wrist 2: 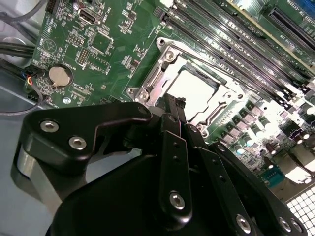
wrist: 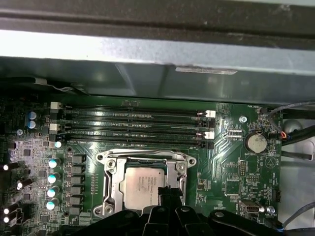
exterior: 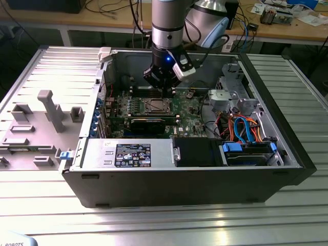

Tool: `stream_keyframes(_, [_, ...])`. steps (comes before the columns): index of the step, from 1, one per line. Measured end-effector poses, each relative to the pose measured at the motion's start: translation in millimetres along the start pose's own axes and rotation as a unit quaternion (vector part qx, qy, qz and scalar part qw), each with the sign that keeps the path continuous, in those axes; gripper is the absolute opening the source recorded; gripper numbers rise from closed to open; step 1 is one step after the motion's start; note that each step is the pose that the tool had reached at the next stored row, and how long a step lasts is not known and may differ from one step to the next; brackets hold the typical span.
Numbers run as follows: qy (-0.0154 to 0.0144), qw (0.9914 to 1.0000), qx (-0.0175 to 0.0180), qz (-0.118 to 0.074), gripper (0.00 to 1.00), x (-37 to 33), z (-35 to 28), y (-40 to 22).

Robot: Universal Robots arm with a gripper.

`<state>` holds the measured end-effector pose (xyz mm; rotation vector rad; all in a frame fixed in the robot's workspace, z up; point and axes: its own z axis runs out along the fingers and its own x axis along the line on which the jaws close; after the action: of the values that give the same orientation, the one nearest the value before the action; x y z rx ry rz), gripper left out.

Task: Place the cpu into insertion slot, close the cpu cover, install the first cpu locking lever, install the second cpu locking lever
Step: 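Install the second cpu locking lever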

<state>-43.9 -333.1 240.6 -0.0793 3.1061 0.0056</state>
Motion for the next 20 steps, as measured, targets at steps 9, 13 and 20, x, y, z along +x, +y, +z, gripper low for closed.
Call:
stream_keyframes(9, [0.0007,0.99993,0.0114,0.0,0.11,0.7,0.0,-12.6])
stream_keyframes(13, [0.0007,0.99993,0.0117,0.0,0.11,0.6,0.0,-12.7])
stream_keyframes(20, [0.0008,0.99993,0.0122,0.0,0.11,1.0,0.2,-19.1])
